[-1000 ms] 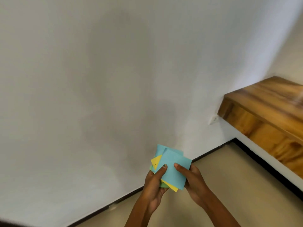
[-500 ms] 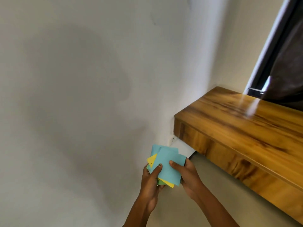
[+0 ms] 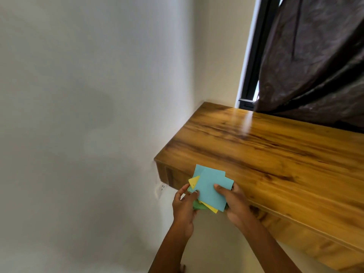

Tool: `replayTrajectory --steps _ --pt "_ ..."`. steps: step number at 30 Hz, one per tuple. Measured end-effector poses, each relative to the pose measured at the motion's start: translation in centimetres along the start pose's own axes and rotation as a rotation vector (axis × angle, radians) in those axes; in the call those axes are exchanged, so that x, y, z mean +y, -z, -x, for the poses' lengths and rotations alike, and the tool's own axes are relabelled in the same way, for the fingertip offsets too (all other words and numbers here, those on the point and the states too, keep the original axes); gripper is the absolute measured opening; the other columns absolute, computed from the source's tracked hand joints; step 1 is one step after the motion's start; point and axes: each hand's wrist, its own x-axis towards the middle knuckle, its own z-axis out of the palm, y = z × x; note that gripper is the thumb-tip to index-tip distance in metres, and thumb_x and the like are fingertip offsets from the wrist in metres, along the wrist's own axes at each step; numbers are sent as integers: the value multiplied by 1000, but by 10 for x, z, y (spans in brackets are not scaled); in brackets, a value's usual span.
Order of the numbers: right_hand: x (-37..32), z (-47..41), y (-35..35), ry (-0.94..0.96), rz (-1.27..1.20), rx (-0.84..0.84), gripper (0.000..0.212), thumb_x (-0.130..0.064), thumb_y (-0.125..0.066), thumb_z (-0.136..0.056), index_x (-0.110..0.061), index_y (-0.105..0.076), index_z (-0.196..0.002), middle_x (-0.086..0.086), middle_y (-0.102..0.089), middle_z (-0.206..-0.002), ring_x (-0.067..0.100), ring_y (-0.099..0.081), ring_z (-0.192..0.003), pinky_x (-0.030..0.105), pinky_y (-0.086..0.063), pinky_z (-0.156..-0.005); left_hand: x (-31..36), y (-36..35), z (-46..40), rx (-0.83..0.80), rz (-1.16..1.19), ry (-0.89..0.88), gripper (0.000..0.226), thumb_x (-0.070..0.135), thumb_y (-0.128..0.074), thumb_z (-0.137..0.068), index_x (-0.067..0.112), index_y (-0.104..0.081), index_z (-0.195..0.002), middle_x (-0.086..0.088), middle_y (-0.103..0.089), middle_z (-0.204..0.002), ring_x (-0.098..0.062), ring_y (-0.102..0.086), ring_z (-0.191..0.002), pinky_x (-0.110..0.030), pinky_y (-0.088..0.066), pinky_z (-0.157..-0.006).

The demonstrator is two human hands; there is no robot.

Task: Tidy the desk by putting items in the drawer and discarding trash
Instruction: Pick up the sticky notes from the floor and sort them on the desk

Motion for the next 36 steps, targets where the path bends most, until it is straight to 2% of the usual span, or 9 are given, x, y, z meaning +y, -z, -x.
replayTrajectory --steps 9,12,15,19,22,25,27,31,36 --pt "-31 -113 -7 -40 22 317 52 -4 -64 -84 -12 -42 -130 13 -54 -122 25 -53 -99 37 -48 -77 28 -65 -128 -98 -289 -22 31 1 -63 -85 17 -56 -112 -11 -62 -120 -23 -61 -101 -38 -55 -83" --pt "-34 -133 -2 -55 31 384 50 -1 -60 -86 -10 -42 -131 14 -53 -128 27 -54 -109 41 -50 -88 34 -79 -149 -198 -511 -121 37 9 -59 -90 16 -52 -126 -3 -59 -125 -9 -58 -94 -19 -53 -72" --pt "-35 -146 -2 -19 115 463 42 -2 -57 -86 -10 -48 -126 12 -55 -128 21 -56 -105 35 -52 -83 34 -89 -172 -305 -764 -303 43 17 -56 -93 18 -46 -135 2 -55 -127 -3 -55 -97 -7 -47 -65" --pt "-30 -155 -5 79 325 580 40 -8 -55 -89 -12 -49 -128 8 -53 -130 11 -49 -99 22 -45 -68 28 -80 -201 -350 -1048 -600 41 24 -55 -93 24 -49 -133 3 -55 -133 -12 -47 -121 -26 -43 -100" --pt "-23 -157 -6 172 416 636 35 -9 -52 -90 -14 -51 -125 6 -52 -129 12 -49 -106 23 -46 -75 23 -67 -214 -364 -1176 -857 41 30 -49 -92 21 -52 -132 3 -56 -131 -11 -43 -123 -25 -37 -100" --pt "-12 -153 -8 337 688 758 31 -16 -50 -93 -14 -51 -125 7 -48 -131 18 -41 -118 29 -38 -91 22 -66 -216 -361 -1177 -926 48 38 -45 -89 21 -50 -134 4 -55 -134 -4 -38 -122 -31 -40 -101" --pt "-3 -149 -10 472 868 861 29 -19 -48 -93 -14 -51 -122 10 -49 -126 22 -41 -115 33 -33 -91 21 -67 -216 -361 -1154 -959 50 42 -41 -89 20 -49 -133 2 -55 -134 -5 -40 -122 -35 -43 -101" --pt "3 -136 -9 618 921 996 27 -22 -47 -86 -18 -48 -113 10 -51 -115 20 -40 -107 39 -32 -85 22 -66 -211 -401 -1111 -1072 47 38 -43 -89 17 -48 -130 -3 -53 -136 -17 -46 -125 -37 -45 -98" --pt "36 -92 5 779 1132 751 16 -22 -42 -83 -20 -50 -98 5 -57 -91 15 -46 -82 30 -43 -63 19 -58 -202 -549 -1128 -1300 34 31 -47 -89 21 -50 -121 -6 -56 -130 -19 -48 -121 -33 -42 -96"
